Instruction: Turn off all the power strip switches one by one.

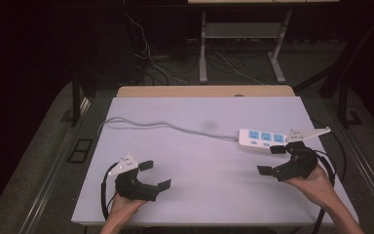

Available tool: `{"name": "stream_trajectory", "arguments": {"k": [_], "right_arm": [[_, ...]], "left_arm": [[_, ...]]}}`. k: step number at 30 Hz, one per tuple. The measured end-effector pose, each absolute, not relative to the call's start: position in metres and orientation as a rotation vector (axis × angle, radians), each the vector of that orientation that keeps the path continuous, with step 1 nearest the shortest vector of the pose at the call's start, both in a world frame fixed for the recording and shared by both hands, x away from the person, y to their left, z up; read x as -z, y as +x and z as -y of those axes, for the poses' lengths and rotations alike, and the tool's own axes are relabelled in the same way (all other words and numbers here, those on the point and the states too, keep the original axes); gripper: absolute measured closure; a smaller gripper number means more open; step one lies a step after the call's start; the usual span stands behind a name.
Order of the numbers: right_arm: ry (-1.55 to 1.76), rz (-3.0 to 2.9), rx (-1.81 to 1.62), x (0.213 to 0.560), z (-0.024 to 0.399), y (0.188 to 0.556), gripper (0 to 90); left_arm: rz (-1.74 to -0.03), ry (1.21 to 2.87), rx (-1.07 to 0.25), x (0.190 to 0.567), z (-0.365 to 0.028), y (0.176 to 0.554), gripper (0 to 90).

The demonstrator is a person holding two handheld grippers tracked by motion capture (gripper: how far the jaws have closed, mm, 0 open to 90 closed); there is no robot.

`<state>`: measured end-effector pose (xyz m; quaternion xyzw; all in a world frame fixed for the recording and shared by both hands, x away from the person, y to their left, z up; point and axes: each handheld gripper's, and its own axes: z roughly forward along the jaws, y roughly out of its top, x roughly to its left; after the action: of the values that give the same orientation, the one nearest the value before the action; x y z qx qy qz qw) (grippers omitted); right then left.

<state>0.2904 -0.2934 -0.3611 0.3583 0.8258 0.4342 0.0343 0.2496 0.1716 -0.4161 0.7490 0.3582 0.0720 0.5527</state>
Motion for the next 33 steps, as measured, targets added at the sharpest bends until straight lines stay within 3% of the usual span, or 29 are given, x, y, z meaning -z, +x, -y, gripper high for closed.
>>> {"name": "stream_trajectory", "arguments": {"k": [19, 33], "right_arm": [[1.077, -2.576, -1.256, 0.349, 0.282, 0.323, 0.5], [1.100, -2.589, -1.221, 0.358, 0.280, 0.346, 0.5]], "left_arm": [[-0.850, 1.767, -0.170, 0.416, -0.173, 0.250, 0.0], [-0.848, 1.767, -0.171, 0.416, -0.174, 0.251, 0.0]]}}
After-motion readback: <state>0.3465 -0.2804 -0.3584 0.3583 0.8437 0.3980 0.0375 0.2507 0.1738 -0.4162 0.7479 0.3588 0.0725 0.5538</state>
